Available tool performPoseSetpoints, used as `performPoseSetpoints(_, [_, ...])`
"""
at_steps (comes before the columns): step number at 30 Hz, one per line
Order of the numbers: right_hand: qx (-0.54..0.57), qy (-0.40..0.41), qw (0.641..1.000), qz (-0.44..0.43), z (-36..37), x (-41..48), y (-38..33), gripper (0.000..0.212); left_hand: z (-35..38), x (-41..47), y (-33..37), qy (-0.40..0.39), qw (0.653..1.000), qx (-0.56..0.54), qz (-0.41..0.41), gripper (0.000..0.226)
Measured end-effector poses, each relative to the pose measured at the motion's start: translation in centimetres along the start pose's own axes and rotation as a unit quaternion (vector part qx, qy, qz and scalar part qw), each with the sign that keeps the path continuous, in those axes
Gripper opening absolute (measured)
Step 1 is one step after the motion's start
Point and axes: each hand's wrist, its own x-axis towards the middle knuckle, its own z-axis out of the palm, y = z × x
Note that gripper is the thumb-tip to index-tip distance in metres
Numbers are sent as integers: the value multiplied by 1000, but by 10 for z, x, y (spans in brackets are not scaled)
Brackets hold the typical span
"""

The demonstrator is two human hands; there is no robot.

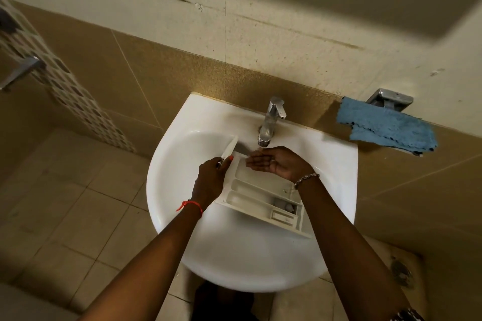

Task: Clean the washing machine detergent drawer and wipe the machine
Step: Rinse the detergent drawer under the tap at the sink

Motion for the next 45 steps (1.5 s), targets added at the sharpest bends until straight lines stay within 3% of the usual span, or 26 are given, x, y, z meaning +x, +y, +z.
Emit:
performPoseSetpoints(5, [97, 39, 994, -23, -2, -1, -5, 25, 0, 0, 1, -1, 1000, -2, 7, 41])
performPoseSetpoints(9, [234, 26, 971, -38, 7, 4, -4, 28, 0, 1, -2, 0, 1000, 1, 11, 47])
performPoseSetpoints(13, [285, 22, 958, -31, 14, 10, 3, 23, 0, 0, -1, -4, 1000, -1, 6, 47])
performPoseSetpoints(15, [245, -6, 969, -20, 17, 8, 9, 21, 0, 1, -1, -7, 1000, -6, 7, 47])
performPoseSetpoints(18, [159, -31, 987, 13, 24, 1, 17, 41, 0, 2, -3, -4, 1000, -10, 7, 50])
performPoseSetpoints(22, [-56, -40, 998, 12, 36, -21, 16, 37, 0, 1, -3, 3, 1000, -8, 8, 52])
performPoseSetpoints(26, [-253, 45, 966, -22, 42, -33, 17, 35, -1, 0, -1, -2, 1000, -13, 14, 49])
performPoseSetpoints(30, [-406, 121, 906, -24, 32, -36, 19, 30, -1, -1, 0, -12, 1000, -19, 17, 47])
performPoseSetpoints(33, [-296, 149, 943, -37, 22, -36, 16, 26, -1, 0, -1, -11, 999, -27, 18, 52])
performPoseSetpoints(35, [-144, 150, 976, -57, 15, -30, 11, 25, -1, 1, -4, -4, 999, -31, 14, 61])
performPoseSetpoints(37, [55, 99, 993, -43, 10, -20, 9, 27, -1, 1, -6, 0, 999, -37, 14, 60])
performPoseSetpoints(40, [242, 43, 969, -32, 13, -6, 10, 28, -1, 1, -7, -1, 999, -41, 19, 58])
performPoseSetpoints(45, [302, 28, 952, -46, 22, 3, 16, 29, -1, 2, -7, -5, 999, -49, 16, 55])
